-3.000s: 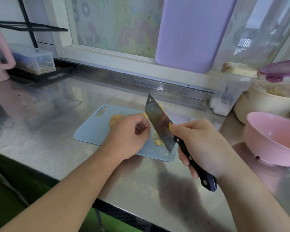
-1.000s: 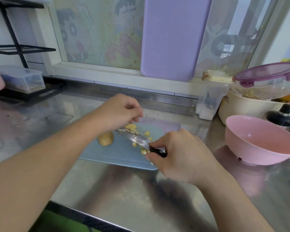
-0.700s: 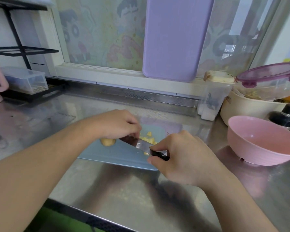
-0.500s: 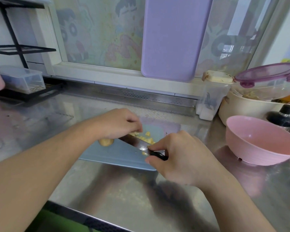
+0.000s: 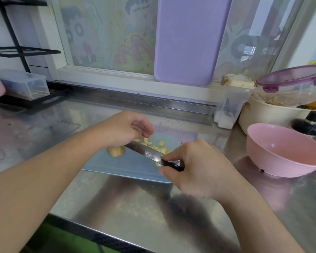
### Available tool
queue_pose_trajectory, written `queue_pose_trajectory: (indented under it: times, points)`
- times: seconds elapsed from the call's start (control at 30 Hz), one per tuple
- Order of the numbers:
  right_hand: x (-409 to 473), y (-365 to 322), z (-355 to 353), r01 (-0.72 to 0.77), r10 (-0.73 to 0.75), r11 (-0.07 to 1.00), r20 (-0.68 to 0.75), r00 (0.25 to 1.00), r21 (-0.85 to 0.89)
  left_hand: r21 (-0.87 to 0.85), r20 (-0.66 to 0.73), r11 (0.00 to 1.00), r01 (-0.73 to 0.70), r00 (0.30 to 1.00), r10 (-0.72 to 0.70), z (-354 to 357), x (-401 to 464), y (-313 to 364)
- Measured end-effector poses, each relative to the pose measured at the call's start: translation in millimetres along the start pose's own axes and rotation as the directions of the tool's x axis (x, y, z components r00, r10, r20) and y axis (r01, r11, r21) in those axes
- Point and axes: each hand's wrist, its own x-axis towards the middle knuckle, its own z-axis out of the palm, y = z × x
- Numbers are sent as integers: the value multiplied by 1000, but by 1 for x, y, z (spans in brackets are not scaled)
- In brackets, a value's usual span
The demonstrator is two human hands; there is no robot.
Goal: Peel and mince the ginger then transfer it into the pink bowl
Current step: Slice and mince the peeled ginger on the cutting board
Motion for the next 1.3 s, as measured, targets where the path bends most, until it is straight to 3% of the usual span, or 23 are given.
queue_pose_trajectory:
  times: [0.13, 0.43, 0.53, 0.6, 0.7, 0.73, 0.8, 0.87, 0.9, 0.97, 1.17, 1.3]
  points:
    - [0, 1, 1, 12, -11, 1000, -10, 1000, 15, 6, -75, 1000, -26, 997, 26, -13, -3, -1]
    - [0, 2, 1, 6, -6, 998, -9, 1000, 59, -75, -76, 997, 25, 997, -31, -2, -4, 5]
    - [1, 4, 2, -3, 3, 998, 4, 1000, 70, -176, -109, 984, 11, 994, -31, 0, -1, 4]
    - [1, 5, 2, 2, -2, 998, 2, 1000, 68, -160, -201, 986, -44, 979, 11, 0, 2, 3]
    - [3, 8, 3, 20, -18, 997, -29, 999, 73, -108, -444, 978, -177, 889, 112, -2, 1, 10]
    - [3, 9, 3, 26, -22, 996, -44, 999, 80, -93, -469, 973, -209, 872, 142, -5, -1, 14]
    - [4, 8, 4, 33, -28, 995, -59, 998, 91, -21, -312, 974, -224, 927, 207, -7, -8, 27]
    - [4, 8, 6, 35, -28, 994, -66, 997, 102, 126, 19, 975, -182, 983, 181, -3, -15, 42]
    - [4, 7, 6, 34, -28, 994, -66, 997, 101, 223, 151, 959, -173, 978, 141, 1, -15, 47]
    - [4, 7, 7, 27, -23, 997, -53, 998, 76, 362, 277, 915, -180, 958, 78, 10, -13, 49]
    - [3, 4, 6, 45, -45, 999, 10, 999, 9, 355, 290, 928, -110, 957, 3, 25, -4, 33]
    - [3, 4, 5, 48, -48, 999, -12, 999, 25, 443, 70, 894, -70, 997, 43, 29, 3, 27]
